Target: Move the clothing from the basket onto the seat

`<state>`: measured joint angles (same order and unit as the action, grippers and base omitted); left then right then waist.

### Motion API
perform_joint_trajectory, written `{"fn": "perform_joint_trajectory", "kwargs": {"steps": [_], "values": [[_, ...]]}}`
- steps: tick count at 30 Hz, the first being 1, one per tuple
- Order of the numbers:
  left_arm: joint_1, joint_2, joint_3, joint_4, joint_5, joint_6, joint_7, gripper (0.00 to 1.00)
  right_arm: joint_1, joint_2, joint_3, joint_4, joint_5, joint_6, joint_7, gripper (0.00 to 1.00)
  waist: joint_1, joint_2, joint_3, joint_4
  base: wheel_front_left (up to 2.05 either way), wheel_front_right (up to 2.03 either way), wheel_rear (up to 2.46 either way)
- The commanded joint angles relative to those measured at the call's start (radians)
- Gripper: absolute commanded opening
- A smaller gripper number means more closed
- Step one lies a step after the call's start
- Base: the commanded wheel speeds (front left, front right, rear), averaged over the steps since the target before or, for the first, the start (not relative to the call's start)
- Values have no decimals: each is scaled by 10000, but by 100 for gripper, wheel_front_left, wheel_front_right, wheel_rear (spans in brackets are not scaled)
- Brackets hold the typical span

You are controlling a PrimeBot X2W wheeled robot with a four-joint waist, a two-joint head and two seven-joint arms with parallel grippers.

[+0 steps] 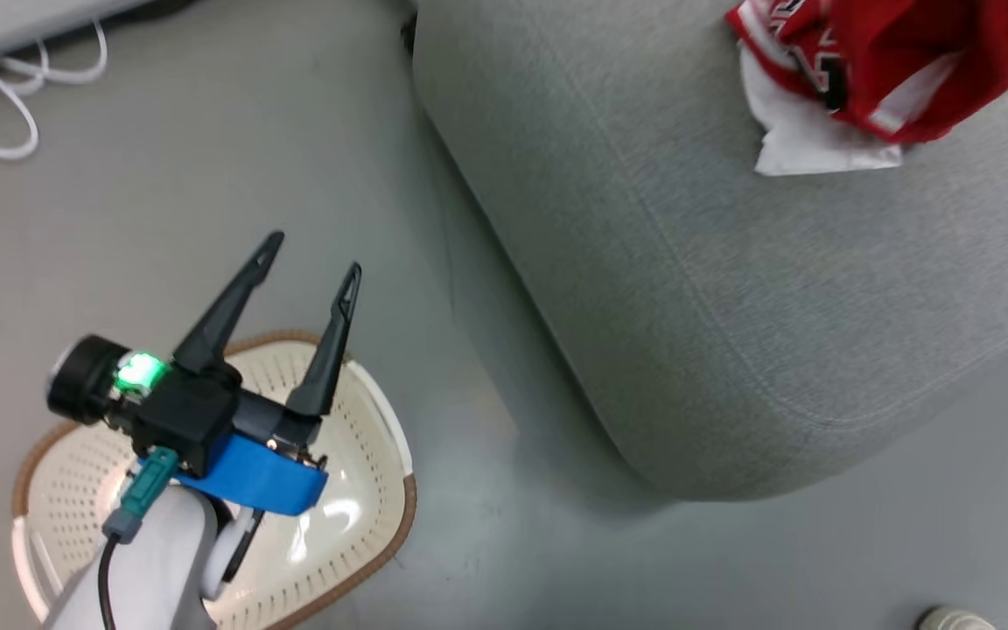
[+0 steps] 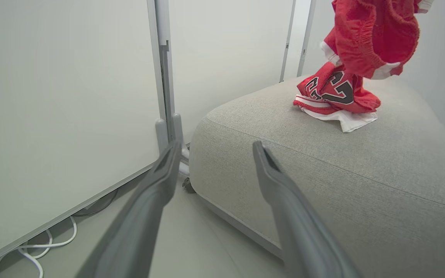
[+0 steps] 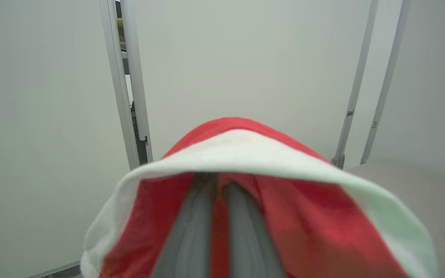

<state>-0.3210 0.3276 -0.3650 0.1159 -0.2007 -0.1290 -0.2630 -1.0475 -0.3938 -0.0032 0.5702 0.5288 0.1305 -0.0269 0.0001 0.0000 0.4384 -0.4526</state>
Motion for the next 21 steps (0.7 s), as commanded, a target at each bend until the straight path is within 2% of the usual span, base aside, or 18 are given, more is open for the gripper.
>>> {"fn": "perform_joint_trajectory", "kwargs": {"steps": [1,4,11,15,21], "values": [[-381,194,-35,-178,93,-20,-27,100,-402,-196,-494,-43,-108,3,-28,0,-1,0,1220,372,0,0,0],[-843,423,-257,-440,168,-21,-27,100,-751,-537,-1432,58,-284,3,-247,0,-1,0,1927,659,0,0,0],[-1768,731,-841,-812,241,-21,-17,100,-264,-480,-2799,935,-353,5,-972,0,-1,0,3039,1285,0,0,0],[-1994,806,-943,-981,243,-19,-18,100,4,-354,-3123,1735,-370,5,-1420,0,-1,0,3352,1520,0,0,0],[-1951,812,-964,-964,186,59,-21,100,111,-229,-2958,2601,-427,5,-1820,0,-1,0,3411,1661,0,0,0]]}}
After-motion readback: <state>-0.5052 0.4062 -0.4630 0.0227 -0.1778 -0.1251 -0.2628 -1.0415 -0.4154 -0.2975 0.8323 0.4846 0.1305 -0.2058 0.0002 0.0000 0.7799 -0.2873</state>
